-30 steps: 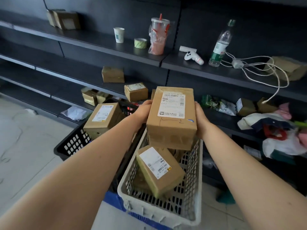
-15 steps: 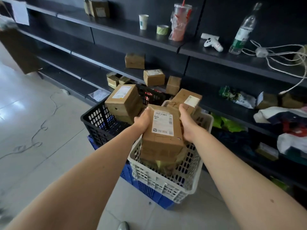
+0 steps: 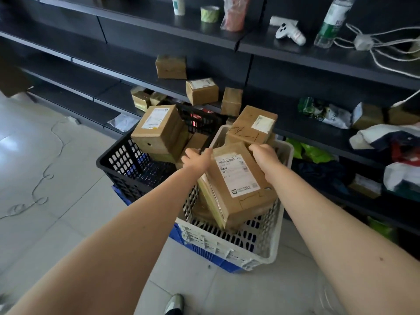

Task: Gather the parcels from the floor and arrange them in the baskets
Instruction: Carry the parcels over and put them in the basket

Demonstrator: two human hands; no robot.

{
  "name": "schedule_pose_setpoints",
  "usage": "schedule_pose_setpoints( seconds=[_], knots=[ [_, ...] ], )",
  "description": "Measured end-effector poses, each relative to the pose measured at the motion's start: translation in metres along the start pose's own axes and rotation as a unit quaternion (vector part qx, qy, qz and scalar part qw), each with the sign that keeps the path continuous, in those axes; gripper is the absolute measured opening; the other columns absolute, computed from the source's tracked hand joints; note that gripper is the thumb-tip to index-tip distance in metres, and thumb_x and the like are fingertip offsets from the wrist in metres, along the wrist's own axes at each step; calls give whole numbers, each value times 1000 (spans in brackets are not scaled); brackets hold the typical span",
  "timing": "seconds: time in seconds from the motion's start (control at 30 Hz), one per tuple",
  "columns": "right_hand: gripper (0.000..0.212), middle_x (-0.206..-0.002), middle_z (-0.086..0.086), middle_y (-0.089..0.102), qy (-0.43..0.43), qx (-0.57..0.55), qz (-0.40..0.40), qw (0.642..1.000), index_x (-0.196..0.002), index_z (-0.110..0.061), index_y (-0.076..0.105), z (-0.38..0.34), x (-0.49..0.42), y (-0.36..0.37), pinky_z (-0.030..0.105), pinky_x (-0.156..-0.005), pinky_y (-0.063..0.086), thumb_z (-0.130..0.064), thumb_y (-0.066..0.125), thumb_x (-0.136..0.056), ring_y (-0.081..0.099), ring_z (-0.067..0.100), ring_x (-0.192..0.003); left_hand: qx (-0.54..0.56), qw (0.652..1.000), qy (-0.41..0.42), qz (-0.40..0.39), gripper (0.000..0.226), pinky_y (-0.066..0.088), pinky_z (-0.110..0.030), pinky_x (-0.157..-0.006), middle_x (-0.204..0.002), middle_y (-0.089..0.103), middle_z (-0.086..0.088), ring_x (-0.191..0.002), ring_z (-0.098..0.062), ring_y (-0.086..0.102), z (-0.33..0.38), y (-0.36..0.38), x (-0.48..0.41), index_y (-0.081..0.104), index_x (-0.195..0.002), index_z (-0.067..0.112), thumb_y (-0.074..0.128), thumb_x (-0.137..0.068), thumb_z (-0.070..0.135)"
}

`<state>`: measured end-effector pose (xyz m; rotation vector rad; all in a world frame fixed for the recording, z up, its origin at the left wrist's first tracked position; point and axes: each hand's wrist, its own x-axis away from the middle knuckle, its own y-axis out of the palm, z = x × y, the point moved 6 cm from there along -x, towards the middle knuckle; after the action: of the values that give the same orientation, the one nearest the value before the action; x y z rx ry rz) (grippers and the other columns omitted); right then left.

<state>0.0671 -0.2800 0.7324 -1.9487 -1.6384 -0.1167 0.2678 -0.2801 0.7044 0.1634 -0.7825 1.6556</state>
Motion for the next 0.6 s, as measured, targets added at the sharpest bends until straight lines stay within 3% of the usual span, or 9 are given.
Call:
schedule_pose_setpoints(
  seconds=[0.1, 0.27, 0.37, 0.43, 0.47, 0.53, 0.6],
  knots=[
    [19, -85, 6, 62, -2, -9, 16, 1000, -99, -13, 59, -3, 3, -9, 27, -62, 41, -24, 44, -99, 57, 19, -73, -7, 999, 44, 10, 47, 34, -39, -100, -139, 32, -9, -124, -29, 39, 17, -3, -6, 37, -135, 15, 46, -95, 40],
    [15, -90, 7, 61, 9, -3, 52, 999, -99, -14, 58, -7, 10, -28, 28, -62, 40, -24, 49, -97, 57, 20, -79, -71, 988, 134, -23, 40, 33, -41, -108, -139, 33, -9, -129, -29, 36, 59, 11, 2, 42, -134, 19, 43, -98, 36],
    [22, -84, 14, 59, -8, 29, 81, 996, -77, -8, 57, -15, 21, -48, 39, -77, 47, -21, 51, -95, 58, 29, -87, -198, 947, 254, -14, 40, 25, -42, -111, -142, 33, -7, -134, -28, 30, 92, 24, 19, 46, -137, 23, 39, -100, 34],
    [28, -102, 28, 61, -13, 49, 113, 992, -98, 8, 61, -16, 29, -67, 48, -95, 46, -18, 51, -96, 59, 39, -100, -219, 924, 312, -28, 40, 26, -43, -112, -144, 32, -6, -136, -27, 28, 114, 38, 32, 45, -139, 22, 38, -100, 30],
    [30, -109, 28, 60, -13, 55, 123, 991, -107, 10, 58, -14, 33, -77, 46, -94, 46, -18, 50, -97, 58, 40, -104, -222, 917, 330, -45, 39, 28, -43, -111, -145, 32, -6, -136, -27, 28, 124, 48, 39, 46, -138, 22, 38, -101, 29],
    [17, -97, 17, 54, -13, 55, 130, 990, -99, -2, 52, -7, 39, -100, 37, -80, 41, -19, 50, -97, 53, 31, -94, -236, 897, 362, -93, 34, 34, -44, -111, -142, 37, -7, -133, -28, 34, 138, 74, 51, 53, -132, 24, 40, -101, 29],
    [14, -96, 5, 50, -8, 41, 156, 987, -102, -9, 51, 8, 45, -131, 34, -77, 36, -22, 51, -97, 49, 23, -94, -252, 876, 383, -147, 30, 40, -47, -107, -133, 49, -8, -126, -29, 44, 148, 106, 62, 60, -122, 25, 41, -100, 30]
  ],
)
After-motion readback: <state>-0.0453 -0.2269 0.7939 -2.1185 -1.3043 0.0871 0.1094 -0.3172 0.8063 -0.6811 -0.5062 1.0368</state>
